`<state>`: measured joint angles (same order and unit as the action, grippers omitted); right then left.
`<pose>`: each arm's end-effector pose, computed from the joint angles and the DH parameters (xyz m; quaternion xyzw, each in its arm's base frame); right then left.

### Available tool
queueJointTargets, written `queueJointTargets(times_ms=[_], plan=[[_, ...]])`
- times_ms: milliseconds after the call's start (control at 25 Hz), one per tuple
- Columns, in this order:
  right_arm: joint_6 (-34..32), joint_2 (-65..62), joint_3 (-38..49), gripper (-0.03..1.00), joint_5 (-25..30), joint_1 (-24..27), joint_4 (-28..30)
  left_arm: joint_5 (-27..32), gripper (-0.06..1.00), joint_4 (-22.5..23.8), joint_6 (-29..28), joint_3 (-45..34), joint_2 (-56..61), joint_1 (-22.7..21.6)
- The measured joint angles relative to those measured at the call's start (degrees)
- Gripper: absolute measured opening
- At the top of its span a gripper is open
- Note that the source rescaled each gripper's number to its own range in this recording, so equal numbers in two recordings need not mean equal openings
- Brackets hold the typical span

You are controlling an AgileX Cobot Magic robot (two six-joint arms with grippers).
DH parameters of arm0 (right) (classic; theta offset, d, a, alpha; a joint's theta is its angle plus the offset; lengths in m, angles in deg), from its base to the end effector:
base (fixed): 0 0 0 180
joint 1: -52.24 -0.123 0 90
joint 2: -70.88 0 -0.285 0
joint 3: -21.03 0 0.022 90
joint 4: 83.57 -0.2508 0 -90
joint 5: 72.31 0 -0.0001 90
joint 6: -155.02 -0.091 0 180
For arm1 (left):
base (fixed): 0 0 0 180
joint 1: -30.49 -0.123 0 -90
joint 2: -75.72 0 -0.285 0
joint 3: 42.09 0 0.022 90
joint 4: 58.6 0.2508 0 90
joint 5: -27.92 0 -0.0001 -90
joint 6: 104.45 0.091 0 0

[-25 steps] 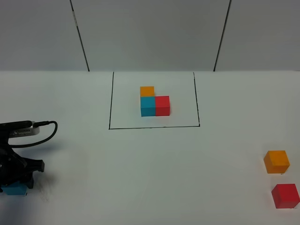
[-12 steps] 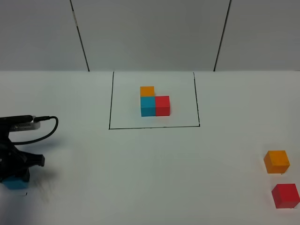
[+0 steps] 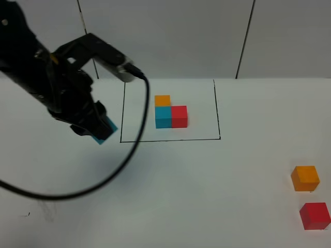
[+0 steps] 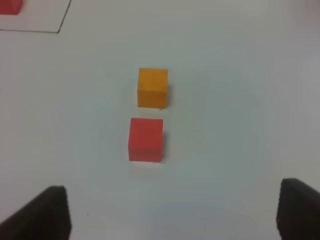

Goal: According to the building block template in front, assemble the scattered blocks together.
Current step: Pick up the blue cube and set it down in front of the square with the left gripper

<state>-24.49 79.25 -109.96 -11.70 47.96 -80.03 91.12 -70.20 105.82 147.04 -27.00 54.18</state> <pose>-0.0020 -0.0051 0.2755 -0.0348 0.8560 -0.0138 0.5156 0.3142 -0.1557 0.3252 0.4185 0.8805 -0.0859 0.2054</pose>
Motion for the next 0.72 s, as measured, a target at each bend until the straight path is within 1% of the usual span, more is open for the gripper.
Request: queueJointTargets(times_ms=[80, 120, 160, 240, 320, 360, 440, 560, 640, 720], plan=[[0.0, 0.0, 0.0, 0.77, 0.0, 0.0, 0.0, 3.41, 0.01, 0.25, 2.65, 3.55, -1.07, 5.81], [0.0, 0.0, 0.0, 0.77, 0.0, 0.0, 0.0, 4.23, 0.01, 1.06, 3.79, 4.9, -1.76, 7.96], [0.0, 0.0, 0.0, 0.77, 0.0, 0.0, 0.0, 4.23, 0.01, 2.74, 4.51, 5.99, -2.79, 10.29], [0.0, 0.0, 0.0, 0.77, 0.0, 0.0, 0.0, 4.23, 0.01, 7.52, 5.28, 6.92, -5.6, 13.92], [0.0, 0.0, 0.0, 0.77, 0.0, 0.0, 0.0, 4.23, 0.01, 11.6, 5.5, 6.99, -9.21, 16.15], [0.0, 0.0, 0.0, 0.77, 0.0, 0.0, 0.0, 4.23, 0.01, 13.44, 5.56, 6.99, -11.53, 16.96], [0.0, 0.0, 0.0, 0.77, 0.0, 0.0, 0.0, 4.23, 0.01, 14.74, 5.56, 6.99, -15.82, 17.95], [0.0, 0.0, 0.0, 0.77, 0.0, 0.0, 0.0, 3.69, 0.01, 14.39, 5.63, 6.99, -20.86, 18.27], [0.0, 0.0, 0.0, 0.77, 0.0, 0.0, 0.0, 2.0, 0.01, 13.65, 6.19, 6.99, -23.14, 18.27], [0.0, 0.0, 0.0, 0.77, 0.0, 0.0, 0.0, -0.34, 0.01, 12.43, 7.97, 6.63, -24.55, 18.44]])
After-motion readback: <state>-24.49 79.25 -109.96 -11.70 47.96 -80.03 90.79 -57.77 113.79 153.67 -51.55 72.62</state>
